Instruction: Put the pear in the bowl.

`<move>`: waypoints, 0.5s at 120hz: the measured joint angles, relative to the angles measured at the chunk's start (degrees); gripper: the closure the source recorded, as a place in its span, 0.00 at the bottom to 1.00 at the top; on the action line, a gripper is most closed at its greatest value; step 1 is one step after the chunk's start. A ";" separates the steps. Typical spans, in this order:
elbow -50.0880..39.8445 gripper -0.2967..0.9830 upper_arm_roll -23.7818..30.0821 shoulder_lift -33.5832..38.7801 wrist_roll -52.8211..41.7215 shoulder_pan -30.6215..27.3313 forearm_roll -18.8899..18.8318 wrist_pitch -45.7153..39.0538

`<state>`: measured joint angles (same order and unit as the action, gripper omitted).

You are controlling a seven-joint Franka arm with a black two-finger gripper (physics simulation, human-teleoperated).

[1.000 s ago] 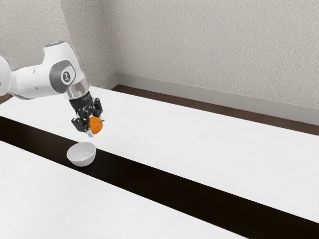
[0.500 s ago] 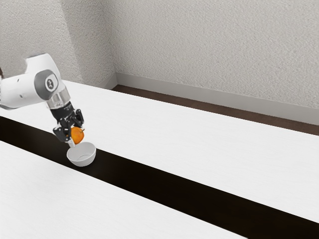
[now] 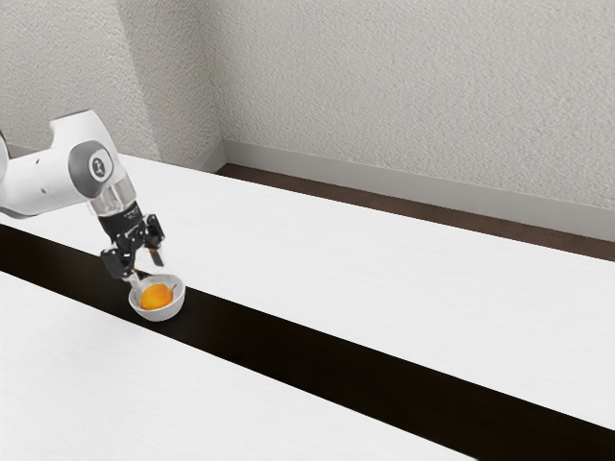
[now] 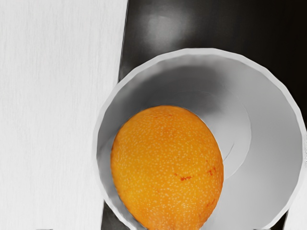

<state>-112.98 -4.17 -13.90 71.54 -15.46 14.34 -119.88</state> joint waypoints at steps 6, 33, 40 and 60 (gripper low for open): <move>0.01 0.34 0.02 -0.01 -0.24 0.00 0.06 -0.02; -0.03 0.27 0.04 0.68 -1.11 0.30 -0.05 -0.06; -0.11 0.26 0.03 2.33 -1.30 1.12 -0.16 -0.04; 1.46 0.25 0.16 10.04 -2.12 5.97 -1.26 3.08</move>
<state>-111.53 -4.01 -3.86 69.42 -9.48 13.08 -116.81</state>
